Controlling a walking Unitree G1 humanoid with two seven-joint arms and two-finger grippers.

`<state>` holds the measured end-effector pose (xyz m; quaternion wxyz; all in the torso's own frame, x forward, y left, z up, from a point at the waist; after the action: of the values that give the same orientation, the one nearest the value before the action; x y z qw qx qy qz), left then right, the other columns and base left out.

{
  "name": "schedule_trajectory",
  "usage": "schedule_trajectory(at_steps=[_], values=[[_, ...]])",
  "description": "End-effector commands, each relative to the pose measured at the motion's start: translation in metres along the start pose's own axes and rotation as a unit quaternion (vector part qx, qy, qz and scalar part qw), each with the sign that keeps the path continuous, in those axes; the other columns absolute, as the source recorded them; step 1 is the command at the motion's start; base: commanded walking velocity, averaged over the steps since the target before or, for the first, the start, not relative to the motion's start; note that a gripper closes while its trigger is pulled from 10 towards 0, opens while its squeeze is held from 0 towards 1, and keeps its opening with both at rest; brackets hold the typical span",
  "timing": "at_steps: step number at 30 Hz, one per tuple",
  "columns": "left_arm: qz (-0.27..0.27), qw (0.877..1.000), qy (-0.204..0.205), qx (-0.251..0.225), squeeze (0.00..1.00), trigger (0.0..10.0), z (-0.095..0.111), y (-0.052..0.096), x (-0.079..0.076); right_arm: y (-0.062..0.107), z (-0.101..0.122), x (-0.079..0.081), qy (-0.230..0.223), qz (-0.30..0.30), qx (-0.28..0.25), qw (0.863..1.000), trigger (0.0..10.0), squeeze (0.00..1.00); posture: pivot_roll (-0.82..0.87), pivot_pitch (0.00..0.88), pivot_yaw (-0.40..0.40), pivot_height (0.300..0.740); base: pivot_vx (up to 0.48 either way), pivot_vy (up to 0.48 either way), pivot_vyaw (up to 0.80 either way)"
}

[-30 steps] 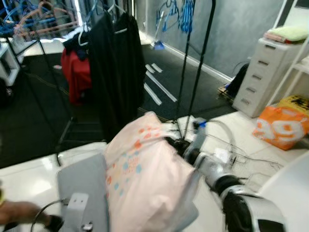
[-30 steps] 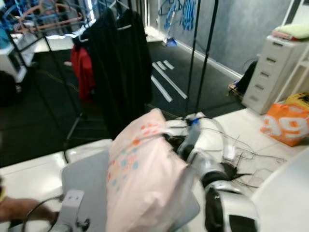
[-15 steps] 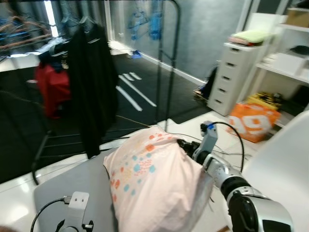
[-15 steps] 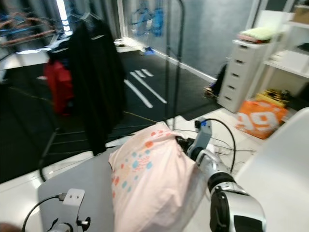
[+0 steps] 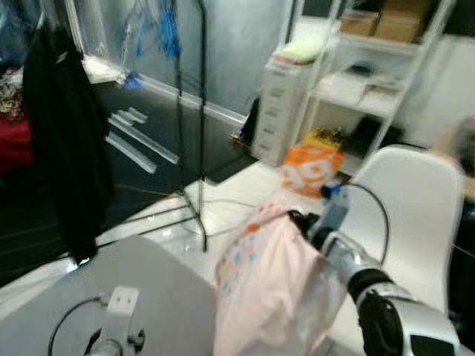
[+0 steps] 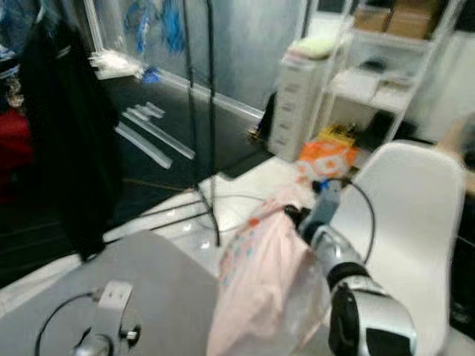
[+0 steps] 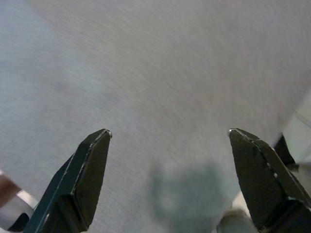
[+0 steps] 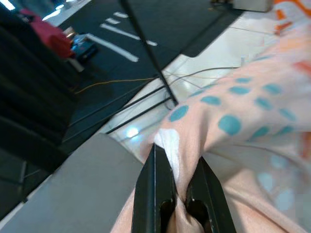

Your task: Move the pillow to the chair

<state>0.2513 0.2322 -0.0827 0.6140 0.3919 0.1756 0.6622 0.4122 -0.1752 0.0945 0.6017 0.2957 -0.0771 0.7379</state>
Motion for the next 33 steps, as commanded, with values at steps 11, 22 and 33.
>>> schedule_trajectory(at_steps=[11,22,33], values=[[-0.010,1.000,0.002,-0.011,0.00,10.0,0.008,-0.001,-0.006,-0.003,0.032,0.012,0.019,0.018,-0.059,0.998,10.0,0.00,-0.07,0.000,-0.057,0.740,0.000,0.000,-0.76],[-0.025,1.000,0.006,-0.015,0.00,10.0,0.010,-0.001,-0.010,-0.004,0.038,0.021,0.009,0.045,-0.076,0.996,10.0,0.00,-0.08,0.001,-0.049,0.740,0.000,-0.056,-0.73],[-0.032,0.999,0.011,-0.012,0.00,10.0,0.009,-0.001,-0.016,-0.005,0.043,0.026,0.005,0.058,-0.086,0.995,10.0,0.00,-0.08,0.005,-0.048,0.740,0.000,-0.480,0.00]])
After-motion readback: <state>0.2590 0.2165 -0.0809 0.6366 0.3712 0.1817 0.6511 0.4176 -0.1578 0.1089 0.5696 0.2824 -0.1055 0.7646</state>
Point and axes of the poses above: a point about 5 cm out from each wrist's last joint towards the gripper, its own y axis pointing back from the gripper into the wrist, its own z axis along the axis of the wrist's last joint, x = y × z, the point moved 4 cm from there along -y, pointing out of the wrist towards the gripper, and after that the axes turned 7 degrees about -y, right-handed, at the moved point
